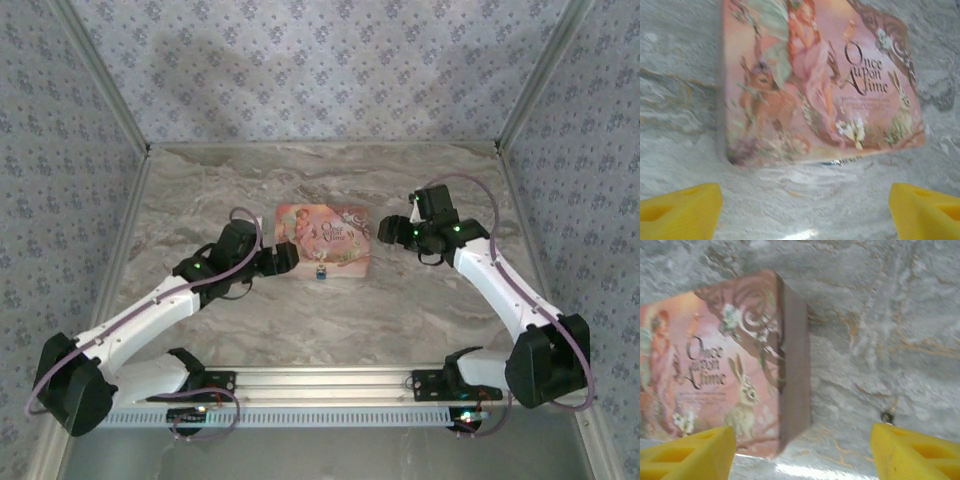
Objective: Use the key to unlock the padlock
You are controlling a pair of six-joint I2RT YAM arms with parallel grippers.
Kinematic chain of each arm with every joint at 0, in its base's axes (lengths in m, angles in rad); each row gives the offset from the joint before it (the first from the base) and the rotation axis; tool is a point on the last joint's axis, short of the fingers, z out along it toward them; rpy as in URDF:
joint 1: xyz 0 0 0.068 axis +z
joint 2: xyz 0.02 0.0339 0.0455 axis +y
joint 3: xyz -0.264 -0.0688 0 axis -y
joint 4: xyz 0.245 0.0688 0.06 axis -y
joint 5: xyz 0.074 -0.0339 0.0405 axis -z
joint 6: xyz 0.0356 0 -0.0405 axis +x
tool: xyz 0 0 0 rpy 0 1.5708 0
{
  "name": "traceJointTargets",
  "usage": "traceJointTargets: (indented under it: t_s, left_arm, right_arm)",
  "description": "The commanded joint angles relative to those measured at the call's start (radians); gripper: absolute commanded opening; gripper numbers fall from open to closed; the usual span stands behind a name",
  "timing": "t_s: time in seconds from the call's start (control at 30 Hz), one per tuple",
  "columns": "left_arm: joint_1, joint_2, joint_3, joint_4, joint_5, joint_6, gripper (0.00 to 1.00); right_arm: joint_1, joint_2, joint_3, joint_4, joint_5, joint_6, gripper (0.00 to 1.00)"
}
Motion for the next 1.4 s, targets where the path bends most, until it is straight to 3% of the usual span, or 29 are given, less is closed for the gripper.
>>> traceJointTargets:
  t_s: [0.0,0.2,0.33,0.63,1.37]
  left_arm:
    - [-0.074,0.005,0.026,-0.055,-0.037,-0.050,0.86]
    - [-0.243,0.108,0.118,-0.078,-0.129,-0.072,0.85]
    - [-0.311,0.172,0.172,-0.078,-0.157,-0.074,0.85]
    - [-0.427,0.266,0.261,-0.104,-0.231,-0.092,0.84]
    - [-0.453,0.305,0.278,-0.119,-0.242,-0.101,0.84]
  right_arm:
    - [-0.003,-0.010,0.006,-0.148,0.090,-0.024,0.72]
    - [-0.029,0.029,-0.003,-0.206,0.153,-0.024,0.59]
    - [-0.034,0.113,0.002,-0.213,0.158,-0.030,0.50]
    - [-0.010,0.255,0.017,-0.165,0.196,-0.033,0.48]
    - [0.029,0.509,0.108,-0.141,0.176,-0.056,0.32]
